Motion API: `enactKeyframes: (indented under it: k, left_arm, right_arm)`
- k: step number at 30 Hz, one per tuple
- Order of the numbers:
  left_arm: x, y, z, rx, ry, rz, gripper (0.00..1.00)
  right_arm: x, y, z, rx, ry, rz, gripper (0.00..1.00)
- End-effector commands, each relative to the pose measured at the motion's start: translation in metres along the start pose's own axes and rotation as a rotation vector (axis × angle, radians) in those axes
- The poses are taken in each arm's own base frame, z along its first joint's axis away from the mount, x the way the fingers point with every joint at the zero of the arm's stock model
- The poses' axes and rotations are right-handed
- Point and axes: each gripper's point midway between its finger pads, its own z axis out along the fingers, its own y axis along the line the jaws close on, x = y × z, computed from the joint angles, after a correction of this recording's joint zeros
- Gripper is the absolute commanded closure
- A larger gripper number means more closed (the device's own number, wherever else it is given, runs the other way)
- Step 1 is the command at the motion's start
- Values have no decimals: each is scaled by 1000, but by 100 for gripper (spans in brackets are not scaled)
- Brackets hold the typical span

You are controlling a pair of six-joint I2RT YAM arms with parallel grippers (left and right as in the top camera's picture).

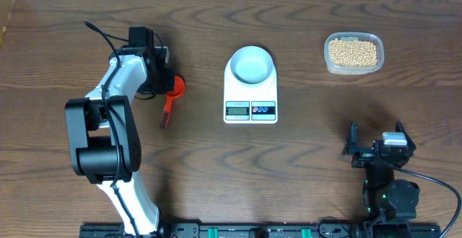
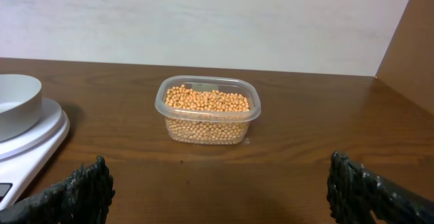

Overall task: Scoop item into bowl and weigh 50g on scale
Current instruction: 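Lower the left gripper and close it on the red scoop's rim, then lift the red scoop with the left gripper and turn it rightward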

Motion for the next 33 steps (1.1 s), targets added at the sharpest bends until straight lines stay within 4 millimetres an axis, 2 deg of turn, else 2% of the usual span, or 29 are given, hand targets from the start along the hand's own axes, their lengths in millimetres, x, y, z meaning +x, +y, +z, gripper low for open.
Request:
enactKeyframes:
  k: [1, 7, 13, 21, 27, 33]
  left_arm:
    - [4, 1, -4, -5, 14, -21, 92]
    - [-2, -1, -31, -7, -33, -18, 93]
    - [-12, -3, -71, -10, -124, -14, 92]
    - [-12, -7, -118, 0, -204, -127, 92]
    - [-6, -9, -142, 13, -234, -232, 92]
    - [2, -10, -153, 40, -229, -470, 93]
  right_arm:
    - [1, 0, 0, 0, 3, -9, 1]
    - [1, 0, 0, 0, 3, -9, 1]
    - [1, 0, 0, 0, 3, -9, 1]
    - [1, 0, 0, 0, 3, -9, 1]
    - [1, -1, 0, 2, 3, -9, 1]
    - [1, -1, 0, 2, 3, -9, 1]
